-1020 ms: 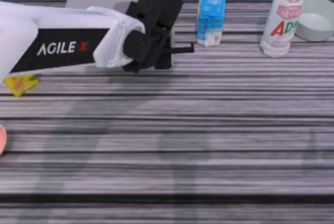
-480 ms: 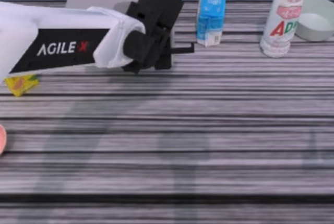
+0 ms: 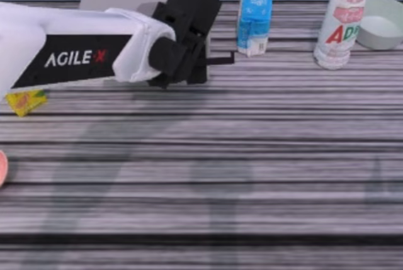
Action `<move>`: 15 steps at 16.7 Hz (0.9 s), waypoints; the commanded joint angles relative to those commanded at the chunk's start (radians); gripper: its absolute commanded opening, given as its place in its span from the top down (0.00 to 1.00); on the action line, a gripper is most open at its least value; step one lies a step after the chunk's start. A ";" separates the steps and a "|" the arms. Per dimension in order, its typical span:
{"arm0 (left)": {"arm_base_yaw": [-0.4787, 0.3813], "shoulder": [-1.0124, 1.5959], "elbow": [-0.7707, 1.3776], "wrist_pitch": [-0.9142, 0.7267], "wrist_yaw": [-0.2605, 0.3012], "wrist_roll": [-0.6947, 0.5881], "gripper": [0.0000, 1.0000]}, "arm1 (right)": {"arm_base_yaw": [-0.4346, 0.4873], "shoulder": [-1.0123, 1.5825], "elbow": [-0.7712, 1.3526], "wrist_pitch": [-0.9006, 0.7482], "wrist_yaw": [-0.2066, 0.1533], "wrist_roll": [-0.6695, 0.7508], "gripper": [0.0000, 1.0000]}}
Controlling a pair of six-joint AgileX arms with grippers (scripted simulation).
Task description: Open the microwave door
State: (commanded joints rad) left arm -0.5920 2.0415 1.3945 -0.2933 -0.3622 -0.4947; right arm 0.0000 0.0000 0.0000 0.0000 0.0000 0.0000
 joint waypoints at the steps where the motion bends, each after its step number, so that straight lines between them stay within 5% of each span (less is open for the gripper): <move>1: -0.006 0.006 0.001 0.001 0.007 -0.005 1.00 | 0.000 0.000 0.000 0.000 0.000 0.000 0.00; 15: 0.007 -0.045 -0.070 0.045 0.041 0.059 1.00 | 0.000 0.000 0.000 0.000 0.000 0.000 0.00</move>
State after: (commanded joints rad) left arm -0.5845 1.9967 1.3242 -0.2480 -0.3214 -0.4358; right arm 0.0000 0.0000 0.0000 0.0000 0.0000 0.0000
